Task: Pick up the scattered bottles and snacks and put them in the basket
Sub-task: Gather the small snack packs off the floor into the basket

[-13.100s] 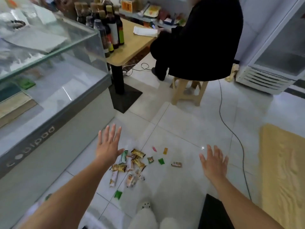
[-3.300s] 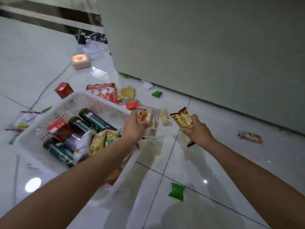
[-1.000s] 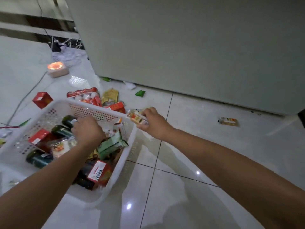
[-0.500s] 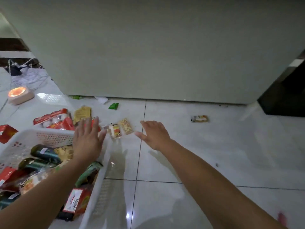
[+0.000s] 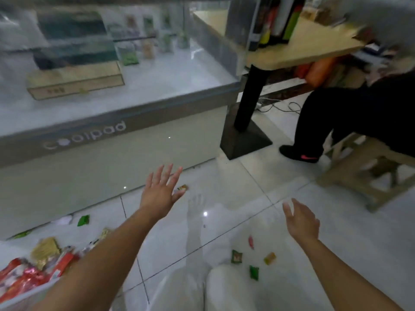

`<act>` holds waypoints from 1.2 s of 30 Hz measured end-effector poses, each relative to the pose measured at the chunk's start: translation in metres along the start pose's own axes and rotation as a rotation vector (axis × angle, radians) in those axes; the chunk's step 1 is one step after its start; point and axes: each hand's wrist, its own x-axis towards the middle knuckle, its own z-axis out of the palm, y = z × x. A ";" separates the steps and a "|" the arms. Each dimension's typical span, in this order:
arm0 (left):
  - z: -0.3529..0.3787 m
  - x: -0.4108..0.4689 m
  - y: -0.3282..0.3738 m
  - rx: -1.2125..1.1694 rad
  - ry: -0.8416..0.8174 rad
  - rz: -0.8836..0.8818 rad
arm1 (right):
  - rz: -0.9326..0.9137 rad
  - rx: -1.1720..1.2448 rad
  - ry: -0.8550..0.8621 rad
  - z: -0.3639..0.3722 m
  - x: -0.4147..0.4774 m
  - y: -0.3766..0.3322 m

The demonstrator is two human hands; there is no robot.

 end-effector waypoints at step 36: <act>-0.318 -0.040 0.215 -0.086 0.073 -0.782 | -0.754 -0.099 -0.205 -0.400 0.162 -0.057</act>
